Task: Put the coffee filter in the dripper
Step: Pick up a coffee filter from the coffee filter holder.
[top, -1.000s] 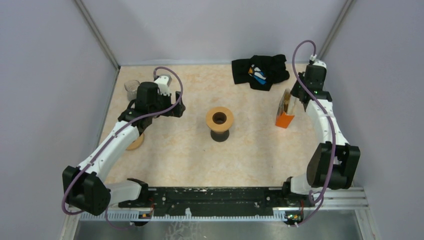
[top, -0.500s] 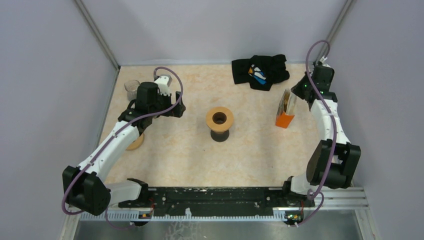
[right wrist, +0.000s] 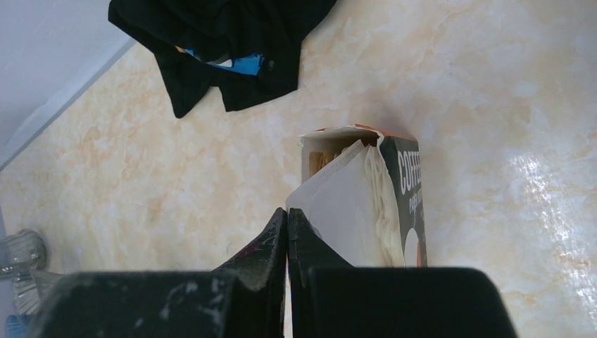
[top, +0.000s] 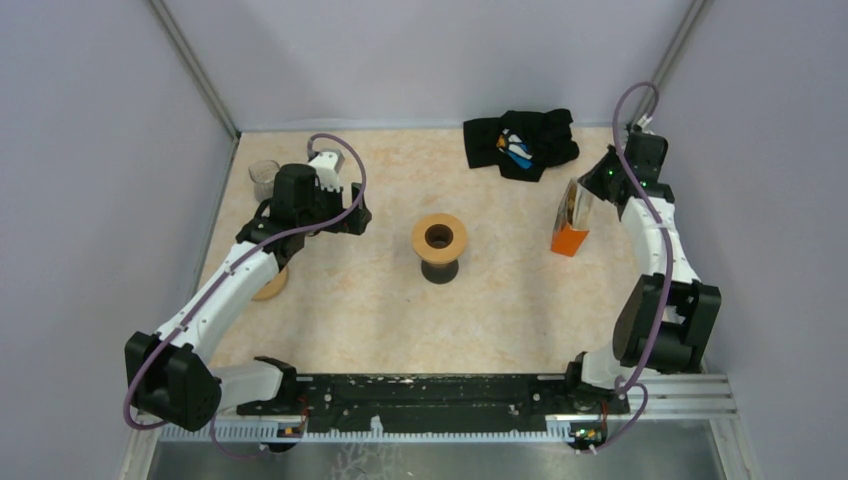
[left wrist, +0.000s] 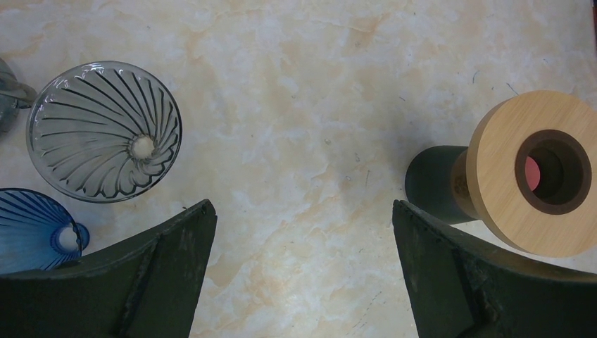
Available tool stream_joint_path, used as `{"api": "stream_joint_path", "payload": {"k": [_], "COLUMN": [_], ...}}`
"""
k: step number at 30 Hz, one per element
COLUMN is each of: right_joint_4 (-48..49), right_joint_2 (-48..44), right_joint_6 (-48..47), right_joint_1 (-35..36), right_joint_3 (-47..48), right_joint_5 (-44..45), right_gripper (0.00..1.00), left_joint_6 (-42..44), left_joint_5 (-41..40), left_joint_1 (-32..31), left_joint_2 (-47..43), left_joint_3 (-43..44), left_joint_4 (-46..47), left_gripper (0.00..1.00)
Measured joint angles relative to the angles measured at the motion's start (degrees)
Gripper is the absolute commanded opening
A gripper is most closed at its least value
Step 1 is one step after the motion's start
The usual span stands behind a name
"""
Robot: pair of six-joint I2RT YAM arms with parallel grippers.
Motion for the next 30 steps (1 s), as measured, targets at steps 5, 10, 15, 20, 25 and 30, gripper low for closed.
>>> {"api": "stream_joint_path", "payload": {"k": [5, 10, 15, 20, 25, 30], "right_joint_4": [-0.63, -0.74, 0.26, 0.76, 0.33, -0.74], "right_joint_2": [-0.33, -1.49, -2.80, -4.26, -6.82, -8.85], "right_joint_6": [-2.16, -3.82, -4.24, -4.68, -5.42, -5.75], "right_joint_1": [0.00, 0.00, 0.00, 0.00, 0.00, 0.00], "right_joint_3": [0.13, 0.13, 0.13, 0.13, 0.42, 2.16], "right_joint_5": [-0.11, -0.83, -1.60, -1.75, -2.16, -4.35], "right_gripper": [0.00, 0.00, 0.00, 0.00, 0.00, 0.00], "left_joint_6": [0.02, 0.02, 0.04, 0.04, 0.04, 0.02], "left_joint_5": [0.63, 1.27, 1.49, 1.88, 2.69, 4.42], "left_joint_1": [0.00, -0.02, 0.00, -0.02, 0.00, -0.02], "left_joint_2": [0.00, 0.00, 0.00, 0.00, 0.00, -0.26], "left_joint_3": [0.00, -0.02, -0.15, -0.20, -0.20, -0.28], "left_joint_4": [0.17, 0.20, 0.22, 0.22, 0.48, 0.92], "left_gripper": [0.99, 0.99, 0.99, 0.99, 0.99, 0.99]}}
